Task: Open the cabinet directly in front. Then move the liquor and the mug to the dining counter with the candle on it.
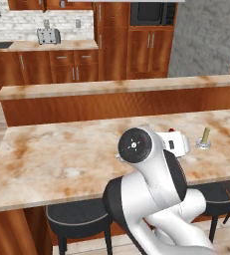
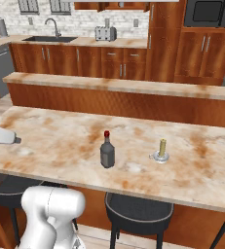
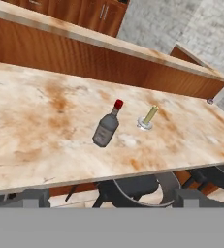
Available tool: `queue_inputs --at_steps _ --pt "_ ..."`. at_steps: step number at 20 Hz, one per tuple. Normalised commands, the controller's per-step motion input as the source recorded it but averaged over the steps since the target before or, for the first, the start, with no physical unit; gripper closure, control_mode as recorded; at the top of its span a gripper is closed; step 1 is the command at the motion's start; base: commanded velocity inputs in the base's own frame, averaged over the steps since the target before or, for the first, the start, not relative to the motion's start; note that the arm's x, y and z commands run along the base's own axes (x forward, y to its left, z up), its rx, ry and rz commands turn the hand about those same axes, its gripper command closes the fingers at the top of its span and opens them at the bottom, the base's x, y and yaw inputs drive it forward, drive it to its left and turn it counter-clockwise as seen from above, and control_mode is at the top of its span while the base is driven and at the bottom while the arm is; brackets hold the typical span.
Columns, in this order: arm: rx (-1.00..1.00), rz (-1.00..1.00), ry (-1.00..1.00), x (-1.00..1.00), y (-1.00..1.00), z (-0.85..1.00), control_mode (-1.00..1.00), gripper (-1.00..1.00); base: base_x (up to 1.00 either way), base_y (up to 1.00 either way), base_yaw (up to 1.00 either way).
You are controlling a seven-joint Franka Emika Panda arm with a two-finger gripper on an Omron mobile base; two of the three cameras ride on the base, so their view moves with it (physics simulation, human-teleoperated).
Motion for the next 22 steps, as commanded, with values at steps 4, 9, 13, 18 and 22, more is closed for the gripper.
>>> queue_inputs --at_steps 4,9,13,18,22 --pt "0.00 0.00 0.00 0.00 0.00 0.00 1.00 -1.00 -0.04 0.00 0.01" --pt "0.00 0.00 0.00 0.00 0.00 0.00 1.00 -1.00 -0.55 0.21 0.11" --pt "0.00 0.00 0.00 0.00 0.00 0.00 1.00 -1.00 -0.79 0.29 0.14" --pt "0.00 0.00 0.00 0.00 0.00 0.00 1.00 -1.00 -0.44 0.32 0.27" --pt "0.00 0.00 0.00 0.00 0.00 0.00 1.00 -1.00 0.29 0.67 0.14"
